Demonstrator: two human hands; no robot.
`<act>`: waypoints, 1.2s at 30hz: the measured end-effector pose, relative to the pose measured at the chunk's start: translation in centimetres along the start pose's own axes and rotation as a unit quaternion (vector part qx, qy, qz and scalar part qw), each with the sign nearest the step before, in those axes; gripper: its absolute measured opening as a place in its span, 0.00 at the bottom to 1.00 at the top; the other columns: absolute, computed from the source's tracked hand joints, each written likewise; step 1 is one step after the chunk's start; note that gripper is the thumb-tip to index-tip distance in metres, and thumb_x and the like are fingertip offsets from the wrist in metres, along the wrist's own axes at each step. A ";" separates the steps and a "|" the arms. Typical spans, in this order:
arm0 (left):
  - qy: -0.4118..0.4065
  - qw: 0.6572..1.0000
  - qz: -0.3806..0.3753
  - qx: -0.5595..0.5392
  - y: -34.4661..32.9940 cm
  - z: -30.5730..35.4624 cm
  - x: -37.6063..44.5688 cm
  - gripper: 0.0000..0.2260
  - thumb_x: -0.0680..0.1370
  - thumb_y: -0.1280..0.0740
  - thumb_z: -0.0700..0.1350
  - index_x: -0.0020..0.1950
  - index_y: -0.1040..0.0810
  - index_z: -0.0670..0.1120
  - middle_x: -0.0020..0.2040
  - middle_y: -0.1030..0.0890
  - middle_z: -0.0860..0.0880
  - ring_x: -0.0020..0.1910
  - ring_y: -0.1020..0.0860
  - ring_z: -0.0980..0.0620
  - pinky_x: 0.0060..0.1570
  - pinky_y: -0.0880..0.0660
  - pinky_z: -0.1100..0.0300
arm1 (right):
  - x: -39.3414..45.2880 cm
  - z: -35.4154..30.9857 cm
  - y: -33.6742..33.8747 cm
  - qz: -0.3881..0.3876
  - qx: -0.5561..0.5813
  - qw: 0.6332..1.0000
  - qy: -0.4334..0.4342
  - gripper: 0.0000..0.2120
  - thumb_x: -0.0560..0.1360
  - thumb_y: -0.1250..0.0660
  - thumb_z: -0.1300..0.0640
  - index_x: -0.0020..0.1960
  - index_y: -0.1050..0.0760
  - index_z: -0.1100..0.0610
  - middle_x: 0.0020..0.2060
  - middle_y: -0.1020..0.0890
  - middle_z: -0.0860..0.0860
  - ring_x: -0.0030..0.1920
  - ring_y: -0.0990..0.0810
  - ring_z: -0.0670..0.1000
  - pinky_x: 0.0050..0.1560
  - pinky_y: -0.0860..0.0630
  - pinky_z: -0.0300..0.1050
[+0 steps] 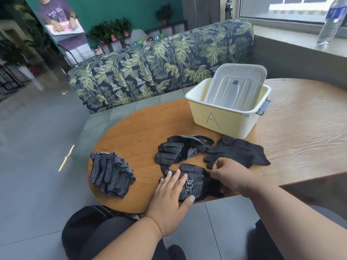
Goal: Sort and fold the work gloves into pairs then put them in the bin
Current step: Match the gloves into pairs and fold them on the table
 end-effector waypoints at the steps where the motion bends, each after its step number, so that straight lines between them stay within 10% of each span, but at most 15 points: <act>1: 0.001 1.000 -0.005 0.012 -0.1 0.0 0.0 0.36 0.77 0.63 0.73 0.83 0.56 0.61 0.82 0.61 0.60 0.81 0.65 0.57 0.80 0.65 0.55 | -0.1 0.0 0.1 0.004 -0.012 1.000 -0.002 0.04 0.74 0.32 0.60 0.45 0.27 0.56 0.30 0.22 0.54 0.24 0.22 0.54 0.28 0.23 0.45; 9: 0.015 0.996 -0.021 0.088 -0.9 0.1 0.2 0.30 0.80 0.65 0.68 0.82 0.64 0.64 0.83 0.66 0.56 0.80 0.71 0.50 0.79 0.67 0.45 | -0.2 -0.5 1.9 0.045 -0.185 0.982 0.012 0.06 0.71 0.30 0.56 0.48 0.23 0.53 0.42 0.16 0.51 0.42 0.18 0.51 0.40 0.21 0.45; 29: 0.005 0.995 -0.074 0.068 -1.3 0.2 0.2 0.30 0.79 0.58 0.73 0.79 0.64 0.69 0.82 0.69 0.55 0.80 0.72 0.47 0.79 0.65 0.41 | -0.2 -1.9 1.5 0.176 -0.310 0.924 0.140 0.09 0.74 0.30 0.41 0.45 0.22 0.46 0.41 0.23 0.45 0.44 0.22 0.51 0.40 0.29 0.44; 36: 0.053 0.998 -0.003 -0.018 3.7 0.2 2.9 0.20 0.83 0.47 0.64 0.71 0.27 0.63 0.75 0.31 0.59 0.78 0.40 0.52 0.78 0.52 0.46 | 0.2 -1.7 1.4 0.167 -0.293 0.932 0.130 0.03 0.72 0.30 0.48 0.43 0.22 0.46 0.43 0.24 0.46 0.46 0.21 0.53 0.42 0.32 0.43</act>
Point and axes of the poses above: each hand's wrist, its own x-axis towards the middle knuckle, its own y-axis out of the back of the hand, z = x × y, the point moved 10 cm from there along x, towards the middle knuckle
